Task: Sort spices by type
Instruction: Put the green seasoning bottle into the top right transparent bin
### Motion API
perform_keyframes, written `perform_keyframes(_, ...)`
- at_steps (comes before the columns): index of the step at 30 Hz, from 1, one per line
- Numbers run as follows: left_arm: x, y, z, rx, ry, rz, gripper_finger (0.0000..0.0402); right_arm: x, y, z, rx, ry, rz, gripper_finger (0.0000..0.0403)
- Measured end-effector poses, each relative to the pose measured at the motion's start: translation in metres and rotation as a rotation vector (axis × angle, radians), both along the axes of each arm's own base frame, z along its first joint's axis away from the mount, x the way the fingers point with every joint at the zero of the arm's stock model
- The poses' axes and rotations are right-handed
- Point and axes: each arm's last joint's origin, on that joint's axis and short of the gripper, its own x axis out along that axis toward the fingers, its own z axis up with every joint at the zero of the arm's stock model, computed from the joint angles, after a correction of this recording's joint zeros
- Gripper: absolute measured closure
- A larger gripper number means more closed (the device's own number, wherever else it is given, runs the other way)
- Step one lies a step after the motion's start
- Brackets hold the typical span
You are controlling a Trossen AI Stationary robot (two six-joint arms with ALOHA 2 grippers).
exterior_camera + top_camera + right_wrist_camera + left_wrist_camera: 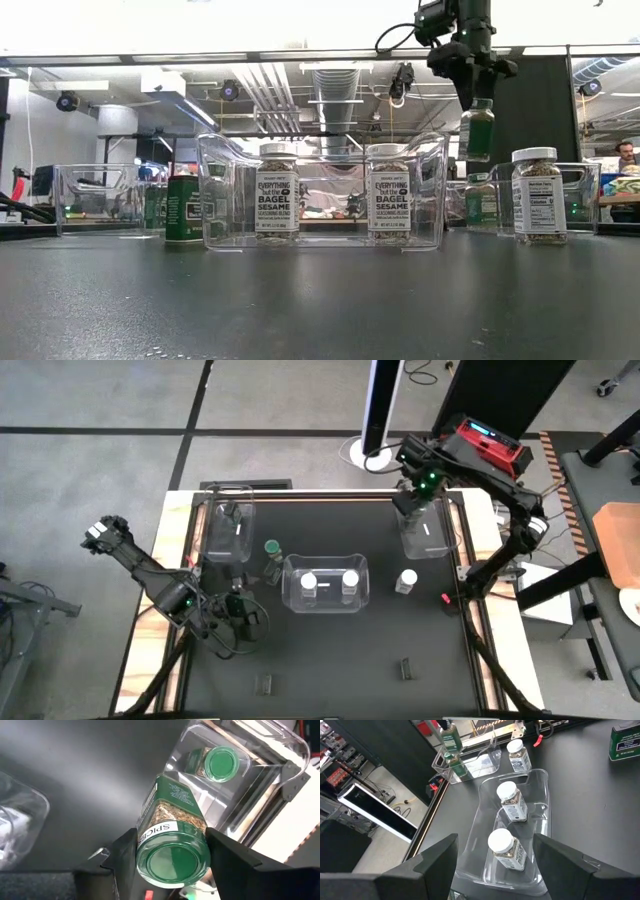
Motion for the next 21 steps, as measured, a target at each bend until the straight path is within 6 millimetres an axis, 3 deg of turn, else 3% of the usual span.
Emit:
perform_keyframes(7,0.0,0.0,0.0,0.0,0.0,0.0,0.0161,-0.005,-0.005,-0.012,0.003,0.059,-0.067,0.0205)
perform_keyframes(21,0.0,0.0,0.0,-0.008,-0.001,0.001,0.0161,-0.026,-0.015,-0.057,0.135,0.193,-0.065,0.0205)
